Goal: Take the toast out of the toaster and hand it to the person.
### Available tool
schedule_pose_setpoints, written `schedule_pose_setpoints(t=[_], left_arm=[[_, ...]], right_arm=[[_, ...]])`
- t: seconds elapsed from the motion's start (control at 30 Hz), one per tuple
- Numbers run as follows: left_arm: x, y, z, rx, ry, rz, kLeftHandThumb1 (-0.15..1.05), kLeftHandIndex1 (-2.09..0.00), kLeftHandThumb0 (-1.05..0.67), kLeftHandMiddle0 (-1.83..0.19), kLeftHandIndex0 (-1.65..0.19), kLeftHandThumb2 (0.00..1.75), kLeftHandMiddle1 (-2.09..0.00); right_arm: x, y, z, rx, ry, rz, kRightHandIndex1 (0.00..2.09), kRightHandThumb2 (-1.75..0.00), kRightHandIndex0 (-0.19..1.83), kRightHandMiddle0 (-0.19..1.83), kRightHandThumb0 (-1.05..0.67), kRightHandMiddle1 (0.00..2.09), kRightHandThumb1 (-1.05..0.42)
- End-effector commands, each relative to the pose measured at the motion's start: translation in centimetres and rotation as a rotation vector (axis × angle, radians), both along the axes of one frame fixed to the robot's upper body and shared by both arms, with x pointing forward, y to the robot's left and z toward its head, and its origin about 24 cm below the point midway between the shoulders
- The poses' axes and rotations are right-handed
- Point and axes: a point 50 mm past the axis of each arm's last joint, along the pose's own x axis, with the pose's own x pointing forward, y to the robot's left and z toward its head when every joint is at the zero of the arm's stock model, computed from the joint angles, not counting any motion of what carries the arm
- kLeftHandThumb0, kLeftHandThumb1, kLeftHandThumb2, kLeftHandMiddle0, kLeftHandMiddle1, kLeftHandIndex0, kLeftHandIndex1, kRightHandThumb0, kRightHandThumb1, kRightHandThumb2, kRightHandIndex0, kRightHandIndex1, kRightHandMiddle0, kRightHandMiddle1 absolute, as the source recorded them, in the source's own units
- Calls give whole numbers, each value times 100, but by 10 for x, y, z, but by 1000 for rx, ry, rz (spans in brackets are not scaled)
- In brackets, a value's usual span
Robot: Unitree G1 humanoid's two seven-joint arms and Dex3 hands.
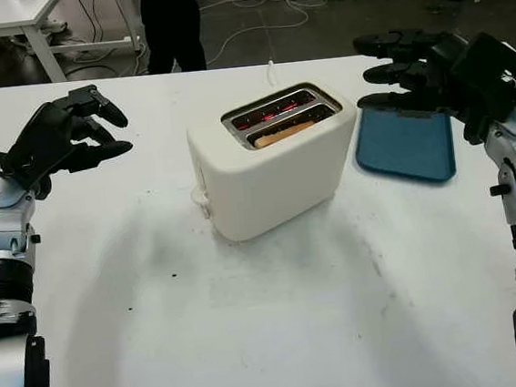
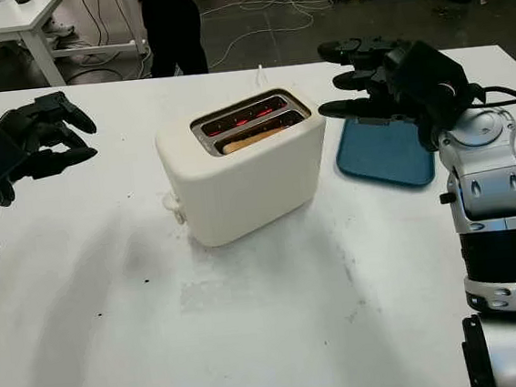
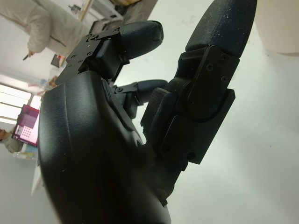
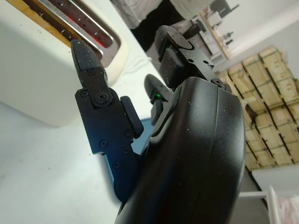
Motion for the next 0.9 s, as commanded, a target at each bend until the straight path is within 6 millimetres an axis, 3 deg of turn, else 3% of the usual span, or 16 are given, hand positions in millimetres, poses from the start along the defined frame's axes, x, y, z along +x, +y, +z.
schedule_pose_setpoints(t=[0.0,0.87], left_arm=[[1,0,8,2,-24,1,83,-150,-105,-33,-37,0,-161],[0,1,7,5,-21,11,85,-150,-105,-33,-37,0,-162]], right_arm=[[0,-1,4,-1,-16,-3,60,0,18,49,-39,0,-76],[1,1,4,-4,-23,0,63,0,18,49,-38,1,-76]])
